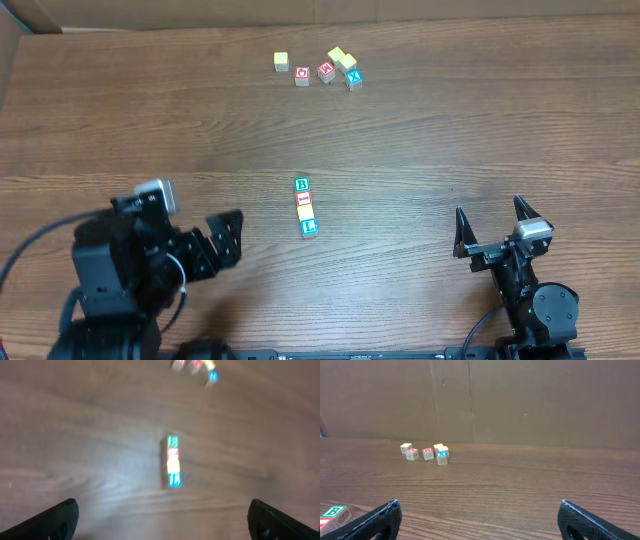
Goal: Flip 4 blocks
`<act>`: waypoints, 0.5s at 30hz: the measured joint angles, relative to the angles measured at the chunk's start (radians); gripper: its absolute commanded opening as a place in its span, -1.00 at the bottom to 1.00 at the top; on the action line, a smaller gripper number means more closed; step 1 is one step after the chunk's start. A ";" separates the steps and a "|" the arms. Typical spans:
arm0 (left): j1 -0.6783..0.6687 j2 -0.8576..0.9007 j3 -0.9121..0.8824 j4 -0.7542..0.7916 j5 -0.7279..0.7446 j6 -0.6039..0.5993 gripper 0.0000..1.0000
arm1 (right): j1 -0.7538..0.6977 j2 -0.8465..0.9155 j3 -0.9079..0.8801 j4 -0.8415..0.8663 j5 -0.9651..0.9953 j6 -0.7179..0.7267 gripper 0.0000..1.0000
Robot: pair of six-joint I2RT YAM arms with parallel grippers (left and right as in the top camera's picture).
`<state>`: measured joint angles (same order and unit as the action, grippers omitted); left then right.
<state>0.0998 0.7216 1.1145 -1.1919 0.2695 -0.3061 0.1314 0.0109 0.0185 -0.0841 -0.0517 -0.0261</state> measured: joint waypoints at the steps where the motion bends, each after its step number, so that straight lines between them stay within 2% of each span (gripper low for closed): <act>1: 0.000 -0.018 -0.026 -0.007 -0.001 0.000 0.99 | 0.000 0.000 0.000 0.001 0.000 0.000 1.00; 9: 0.000 -0.166 -0.322 0.058 -0.012 0.000 1.00 | 0.000 0.000 0.000 0.001 0.000 0.000 1.00; 15: 0.000 -0.302 -0.528 0.235 -0.011 0.000 1.00 | 0.000 0.000 0.000 0.001 0.000 0.000 1.00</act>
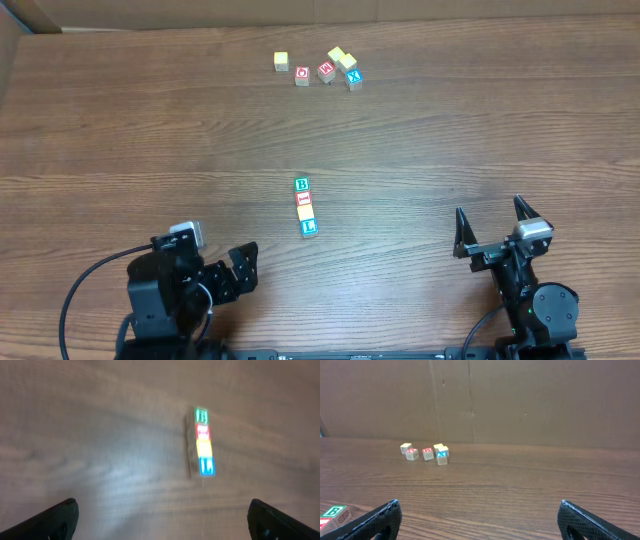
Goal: Flip 4 blocks
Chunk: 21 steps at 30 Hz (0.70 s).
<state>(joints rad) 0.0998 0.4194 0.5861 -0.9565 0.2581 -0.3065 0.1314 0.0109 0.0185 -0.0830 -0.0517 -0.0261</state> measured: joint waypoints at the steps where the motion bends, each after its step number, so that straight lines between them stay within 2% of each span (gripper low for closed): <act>1: 0.000 -0.023 -0.029 0.055 0.000 0.000 0.99 | 0.000 0.000 0.000 0.000 0.000 0.000 1.00; 15: 0.000 -0.328 -0.272 0.940 0.013 0.027 0.99 | 0.000 0.000 0.000 0.000 0.000 0.000 1.00; 21: 0.000 -0.404 -0.348 1.136 0.016 0.070 0.99 | 0.000 0.000 0.000 0.000 0.000 0.000 1.00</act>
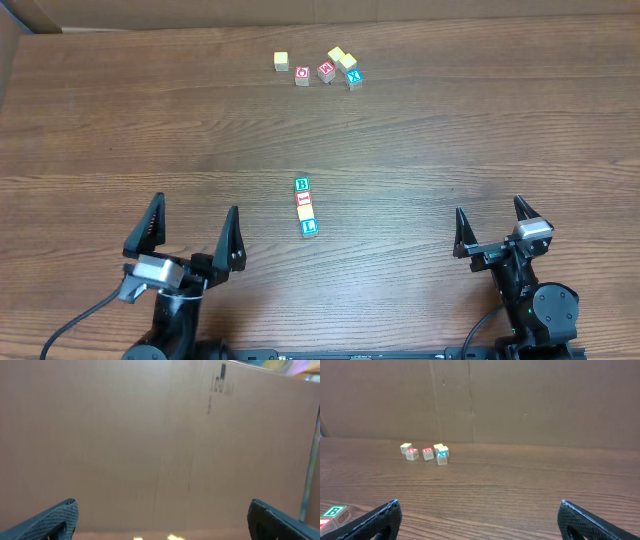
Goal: Flip 4 blocks
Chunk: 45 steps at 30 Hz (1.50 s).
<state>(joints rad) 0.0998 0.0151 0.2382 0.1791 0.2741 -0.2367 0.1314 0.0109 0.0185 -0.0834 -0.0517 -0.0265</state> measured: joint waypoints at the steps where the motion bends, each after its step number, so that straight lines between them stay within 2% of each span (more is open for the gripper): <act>1: 0.000 0.000 -0.013 0.018 0.000 0.005 1.00 | 0.000 0.000 0.000 0.000 0.000 0.000 1.00; 7: 0.000 0.000 -0.111 0.093 0.000 0.009 1.00 | 0.000 0.000 0.000 0.000 0.000 0.000 1.00; 16: 0.000 0.000 -0.213 0.097 -0.040 0.009 0.99 | 0.000 0.000 0.000 0.000 0.000 0.000 1.00; 28: 0.000 0.000 -0.229 -0.252 -0.217 0.022 1.00 | 0.000 0.000 0.000 0.000 0.000 0.000 1.00; 37: 0.000 0.000 -0.229 -0.254 -0.239 0.082 0.99 | 0.000 0.000 0.000 -0.001 0.000 0.000 1.00; 45: -0.029 0.000 -0.229 -0.255 -0.246 0.084 1.00 | 0.000 0.000 0.000 0.000 0.000 0.000 1.00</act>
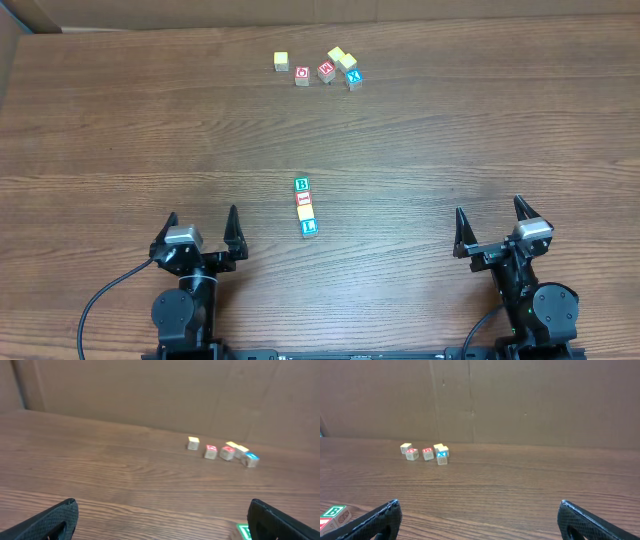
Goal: Flip 4 blocks
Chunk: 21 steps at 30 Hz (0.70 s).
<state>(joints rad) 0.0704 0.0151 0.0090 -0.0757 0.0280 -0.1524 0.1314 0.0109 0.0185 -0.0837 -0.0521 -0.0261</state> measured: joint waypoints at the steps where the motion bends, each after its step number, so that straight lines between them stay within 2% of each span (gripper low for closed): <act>1: -0.010 0.000 0.000 0.000 0.000 0.000 1.00 | 0.000 0.000 0.000 0.000 0.001 0.000 1.00; 21: -0.025 0.000 0.000 0.000 0.000 0.003 0.99 | 0.000 0.000 0.000 0.000 0.000 -0.001 1.00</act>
<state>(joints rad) 0.0452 0.0151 0.0090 -0.0757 0.0280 -0.1490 0.1314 0.0109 0.0185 -0.0837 -0.0517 -0.0269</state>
